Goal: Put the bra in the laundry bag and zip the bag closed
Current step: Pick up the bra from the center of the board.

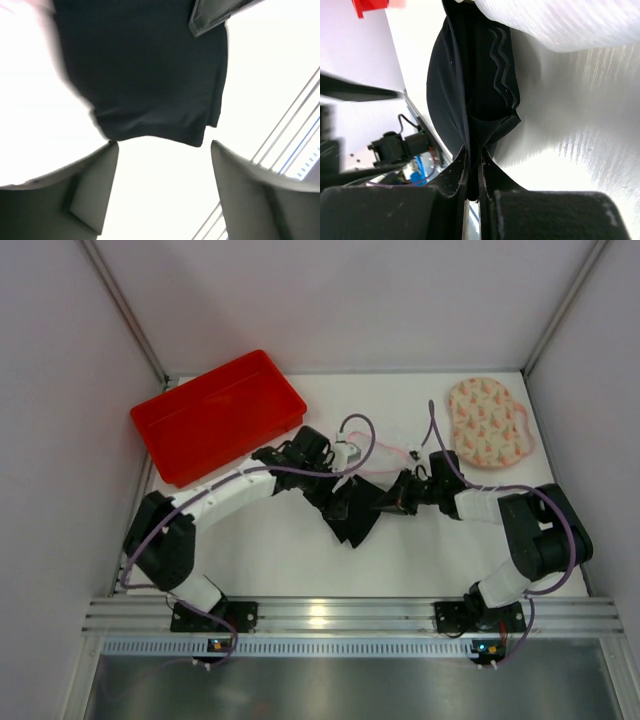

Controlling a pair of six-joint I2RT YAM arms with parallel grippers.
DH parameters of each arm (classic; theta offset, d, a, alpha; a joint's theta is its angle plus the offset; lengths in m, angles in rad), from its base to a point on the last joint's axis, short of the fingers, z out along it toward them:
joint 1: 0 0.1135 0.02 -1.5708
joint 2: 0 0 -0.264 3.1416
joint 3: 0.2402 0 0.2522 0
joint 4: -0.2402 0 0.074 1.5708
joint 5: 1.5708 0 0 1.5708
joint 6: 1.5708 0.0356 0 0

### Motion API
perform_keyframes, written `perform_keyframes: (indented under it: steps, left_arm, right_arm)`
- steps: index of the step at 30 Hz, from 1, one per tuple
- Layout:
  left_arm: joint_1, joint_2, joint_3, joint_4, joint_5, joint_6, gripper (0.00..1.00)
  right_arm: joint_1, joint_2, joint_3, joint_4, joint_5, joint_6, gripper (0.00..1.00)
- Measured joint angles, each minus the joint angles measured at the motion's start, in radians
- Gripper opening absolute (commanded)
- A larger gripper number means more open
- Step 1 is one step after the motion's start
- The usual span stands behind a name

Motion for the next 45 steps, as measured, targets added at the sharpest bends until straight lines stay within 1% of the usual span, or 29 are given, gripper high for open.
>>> perform_keyframes:
  steps: [4,6,8,12,15,19,25,28,30,31,33,34,35,36,37,38,39,40,42,44,45]
  left_arm:
    - [-0.026,-0.179,0.000,0.013,-0.122,0.016,0.88]
    - [-0.085,-0.224,0.000,0.019,-0.200,0.032,0.89]
    - [-0.163,-0.227,0.003,0.021,-0.276,0.039,0.89]
    - [-0.317,-0.142,0.039,-0.005,-0.428,0.043,0.89]
    - [-0.378,-0.060,0.091,-0.014,-0.508,0.042,0.89]
    - [-0.404,0.002,0.126,-0.023,-0.592,0.043,0.88]
    - [-0.414,0.106,0.145,-0.032,-0.722,0.051,0.84]
    - [-0.414,0.151,0.143,-0.034,-0.768,0.056,0.79]
    - [-0.414,0.165,0.137,-0.034,-0.785,0.057,0.73]
    - [-0.415,0.167,0.135,-0.033,-0.789,0.058,0.62]
    - [-0.418,0.167,0.130,-0.032,-0.793,0.058,0.46]
    - [-0.420,0.167,0.128,-0.031,-0.792,0.062,0.30]
    - [-0.421,0.167,0.125,-0.031,-0.790,0.063,0.23]
    - [-0.423,0.166,0.122,-0.027,-0.785,0.068,0.17]
    - [-0.426,0.166,0.122,-0.026,-0.782,0.071,0.09]
    - [-0.427,0.165,0.121,-0.026,-0.779,0.073,0.06]
    - [-0.427,0.163,0.120,-0.026,-0.776,0.078,0.04]
    - [-0.427,0.160,0.118,-0.026,-0.772,0.080,0.00]
    - [-0.424,0.147,0.111,-0.026,-0.763,0.079,0.00]
    - [-0.417,0.121,0.104,-0.026,-0.734,0.075,0.00]
    - [-0.408,0.103,0.098,-0.026,-0.713,0.071,0.00]
  right_arm:
    - [0.008,-0.002,0.000,-0.002,0.007,0.077,0.00]
    - [0.021,-0.002,0.000,-0.008,0.011,0.117,0.00]
    - [0.040,-0.002,0.007,-0.037,0.011,0.159,0.00]
    - [0.073,-0.003,0.050,-0.104,0.017,0.225,0.00]
    - [0.091,-0.011,0.065,-0.119,0.027,0.270,0.00]
    - [0.101,-0.024,0.063,-0.135,0.045,0.323,0.00]
    - [0.101,-0.059,0.045,-0.150,0.056,0.382,0.00]
    - [0.101,-0.069,0.045,-0.172,0.058,0.392,0.00]
    - [0.103,-0.071,0.045,-0.190,0.065,0.391,0.00]
    - [0.103,-0.072,0.045,-0.200,0.069,0.391,0.00]
    - [0.103,-0.081,0.045,-0.215,0.076,0.391,0.00]
    - [0.104,-0.086,0.045,-0.217,0.079,0.391,0.00]
    - [0.105,-0.093,0.045,-0.219,0.082,0.392,0.00]
    - [0.108,-0.099,0.045,-0.219,0.092,0.392,0.11]
    - [0.108,-0.103,0.045,-0.220,0.094,0.390,0.18]
    - [0.108,-0.106,0.045,-0.222,0.094,0.387,0.23]
    - [0.108,-0.108,0.046,-0.225,0.094,0.380,0.35]
    - [0.106,-0.108,0.047,-0.230,0.092,0.378,0.43]
    - [0.093,-0.108,0.059,-0.251,0.085,0.344,0.58]
    - [0.073,-0.108,0.096,-0.299,0.065,0.286,0.64]
    - [0.051,-0.108,0.126,-0.329,0.047,0.247,0.69]
